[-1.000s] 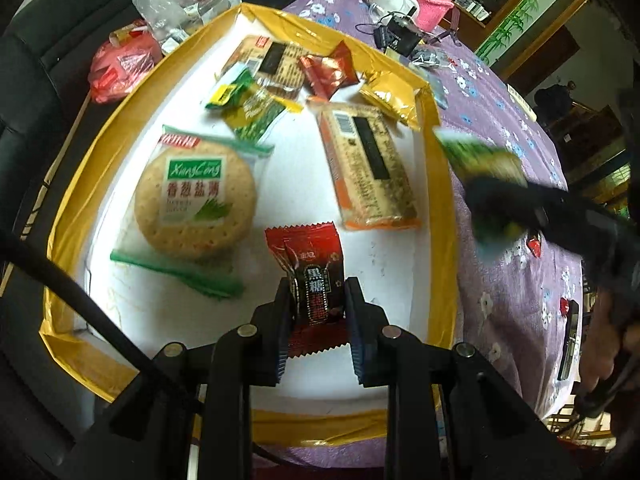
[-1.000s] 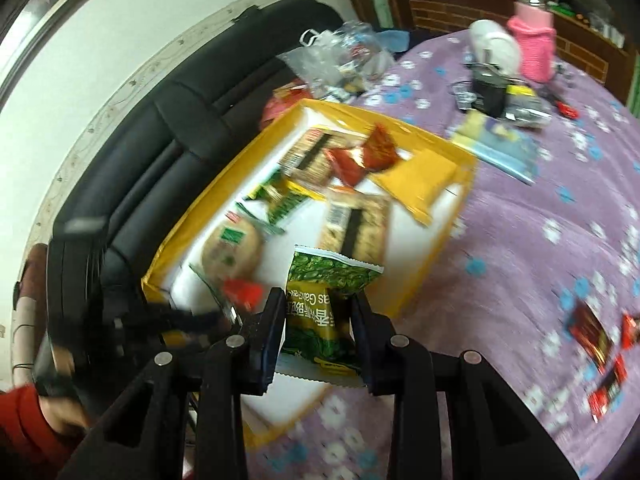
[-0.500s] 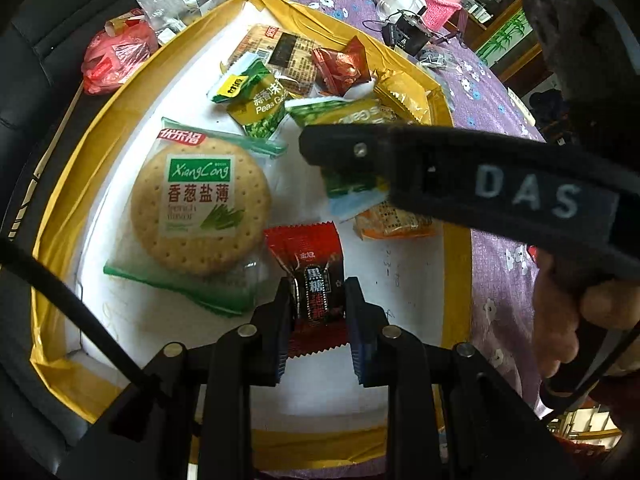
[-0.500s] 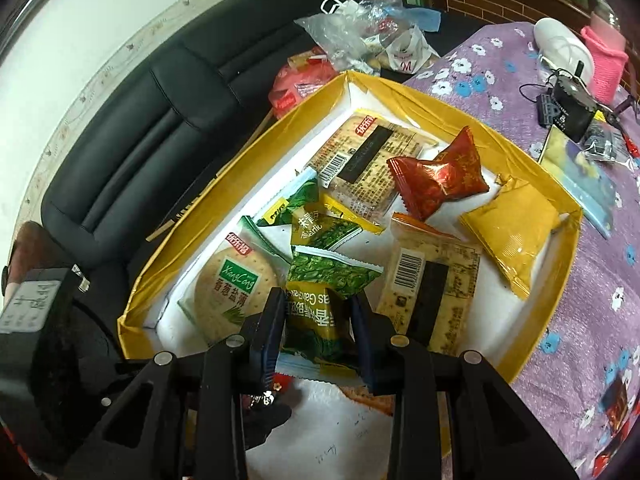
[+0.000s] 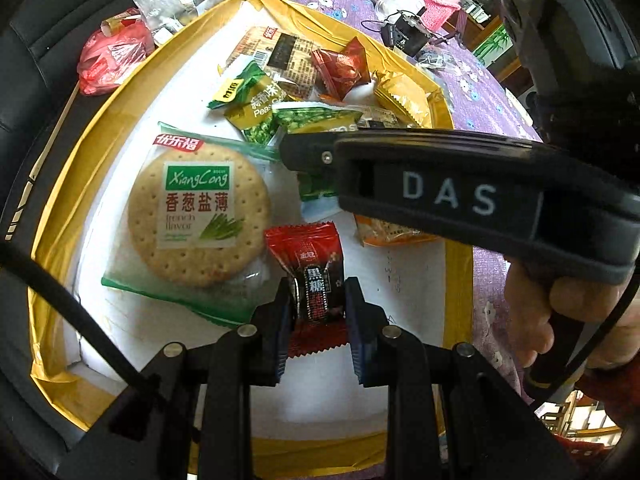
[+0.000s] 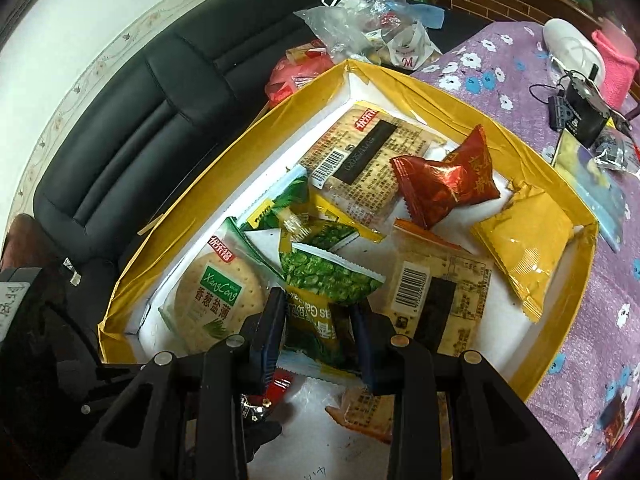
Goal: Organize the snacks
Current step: 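Lower both snacks into the tray and open both tools to release them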
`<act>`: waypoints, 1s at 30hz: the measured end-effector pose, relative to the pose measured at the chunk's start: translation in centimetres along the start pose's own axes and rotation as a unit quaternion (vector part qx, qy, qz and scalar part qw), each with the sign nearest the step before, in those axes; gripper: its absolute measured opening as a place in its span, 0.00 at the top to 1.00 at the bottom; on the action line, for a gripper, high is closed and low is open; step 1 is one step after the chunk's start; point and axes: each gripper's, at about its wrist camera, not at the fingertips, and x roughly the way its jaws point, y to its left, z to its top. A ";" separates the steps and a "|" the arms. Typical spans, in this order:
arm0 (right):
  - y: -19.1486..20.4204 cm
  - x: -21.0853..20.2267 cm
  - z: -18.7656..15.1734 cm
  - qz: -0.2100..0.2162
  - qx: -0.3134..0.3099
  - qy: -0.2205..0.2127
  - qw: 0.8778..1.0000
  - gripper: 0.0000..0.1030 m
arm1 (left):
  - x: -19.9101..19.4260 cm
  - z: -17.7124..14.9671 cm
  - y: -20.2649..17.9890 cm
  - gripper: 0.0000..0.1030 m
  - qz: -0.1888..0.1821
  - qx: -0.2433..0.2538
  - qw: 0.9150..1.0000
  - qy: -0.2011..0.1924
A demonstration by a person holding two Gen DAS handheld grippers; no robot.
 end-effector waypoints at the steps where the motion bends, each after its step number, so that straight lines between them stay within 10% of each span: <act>1: 0.1 0.1 0.0 0.001 -0.002 0.001 1.000 0.69 | 0.0 0.0 0.0 0.74 0.000 -0.001 1.000 0.000; 30: 0.1 0.9 0.1 0.008 -0.008 -0.009 1.000 0.69 | -0.3 0.3 1.5 0.74 -0.004 -0.019 1.000 -0.011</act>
